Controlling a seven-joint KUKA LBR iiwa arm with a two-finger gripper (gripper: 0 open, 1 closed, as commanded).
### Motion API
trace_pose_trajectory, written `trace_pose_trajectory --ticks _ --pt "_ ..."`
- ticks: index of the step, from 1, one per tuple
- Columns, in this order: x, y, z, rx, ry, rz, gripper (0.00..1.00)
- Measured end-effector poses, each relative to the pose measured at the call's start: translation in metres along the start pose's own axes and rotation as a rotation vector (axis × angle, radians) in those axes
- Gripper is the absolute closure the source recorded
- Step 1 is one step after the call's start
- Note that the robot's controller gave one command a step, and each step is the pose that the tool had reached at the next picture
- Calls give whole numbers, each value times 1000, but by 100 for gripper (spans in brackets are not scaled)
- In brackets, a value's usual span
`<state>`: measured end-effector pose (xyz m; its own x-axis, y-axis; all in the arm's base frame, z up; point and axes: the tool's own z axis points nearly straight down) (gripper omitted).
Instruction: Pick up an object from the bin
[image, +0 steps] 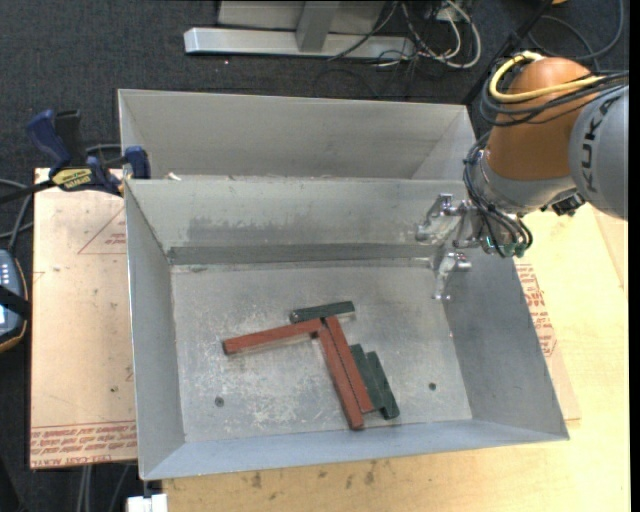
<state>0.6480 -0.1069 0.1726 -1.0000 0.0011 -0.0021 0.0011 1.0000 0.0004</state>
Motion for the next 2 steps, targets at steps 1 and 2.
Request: trace_pose_trajectory --ticks 1,2 --pt "26 32 36 2 -6 -55 0" --pt "15 93 89 -1 -2 -39 100"
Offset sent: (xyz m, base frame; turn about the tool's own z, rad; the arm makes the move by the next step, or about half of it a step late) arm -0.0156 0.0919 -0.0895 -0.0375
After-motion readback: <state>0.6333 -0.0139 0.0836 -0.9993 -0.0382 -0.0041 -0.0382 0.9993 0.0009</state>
